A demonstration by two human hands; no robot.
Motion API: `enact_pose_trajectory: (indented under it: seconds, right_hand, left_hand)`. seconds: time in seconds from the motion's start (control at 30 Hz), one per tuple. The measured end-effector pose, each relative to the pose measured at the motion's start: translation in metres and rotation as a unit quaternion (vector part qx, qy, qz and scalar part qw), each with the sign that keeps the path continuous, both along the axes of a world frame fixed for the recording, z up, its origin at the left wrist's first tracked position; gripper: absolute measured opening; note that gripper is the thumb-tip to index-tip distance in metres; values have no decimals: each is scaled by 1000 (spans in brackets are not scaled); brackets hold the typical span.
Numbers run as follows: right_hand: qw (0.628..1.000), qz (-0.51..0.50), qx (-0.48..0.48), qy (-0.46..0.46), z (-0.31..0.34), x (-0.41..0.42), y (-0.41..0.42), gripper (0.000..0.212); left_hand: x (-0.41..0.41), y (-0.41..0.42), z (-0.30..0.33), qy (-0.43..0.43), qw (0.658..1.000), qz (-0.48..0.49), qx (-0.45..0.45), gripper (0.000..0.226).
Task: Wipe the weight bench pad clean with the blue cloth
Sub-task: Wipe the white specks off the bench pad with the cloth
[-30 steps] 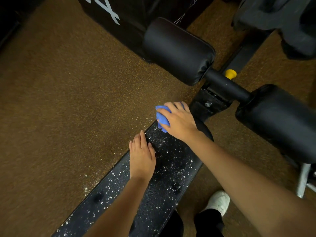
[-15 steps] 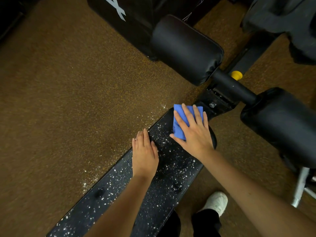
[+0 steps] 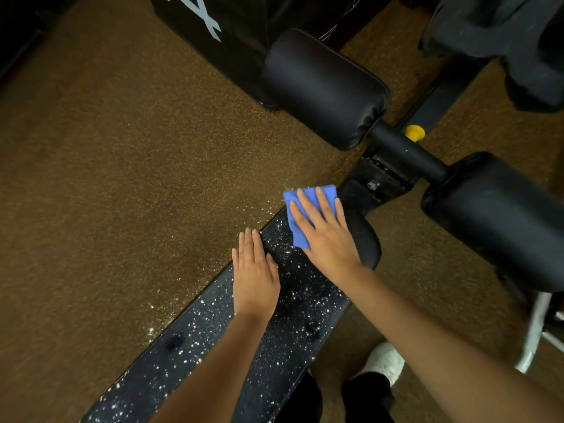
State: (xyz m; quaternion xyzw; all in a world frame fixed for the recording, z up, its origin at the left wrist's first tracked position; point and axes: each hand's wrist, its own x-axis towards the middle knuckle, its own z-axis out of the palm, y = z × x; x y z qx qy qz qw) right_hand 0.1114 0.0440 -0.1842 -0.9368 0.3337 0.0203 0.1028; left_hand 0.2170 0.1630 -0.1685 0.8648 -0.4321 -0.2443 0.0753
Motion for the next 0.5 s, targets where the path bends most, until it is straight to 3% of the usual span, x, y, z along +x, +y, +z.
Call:
enact_pose_trajectory:
  seconds: [0.1, 0.23, 0.37, 0.5]
  right_hand:
    - [1000, 25, -10, -11, 2, -28, -4, 93]
    - [990, -133, 46, 12, 9, 7, -28, 82]
    - [998, -24, 60, 24, 11, 36, -20, 79]
    - [999, 50, 13, -10, 6, -9, -7, 94]
  left_hand:
    - [2, 2, 1, 5, 1000, -8, 3, 52]
    - [3, 3, 1, 7, 1000, -11, 8, 52]
    - [3, 3, 2, 14, 1000, -9, 1, 51]
    - [2, 8, 4, 11, 1000, -20, 5, 53]
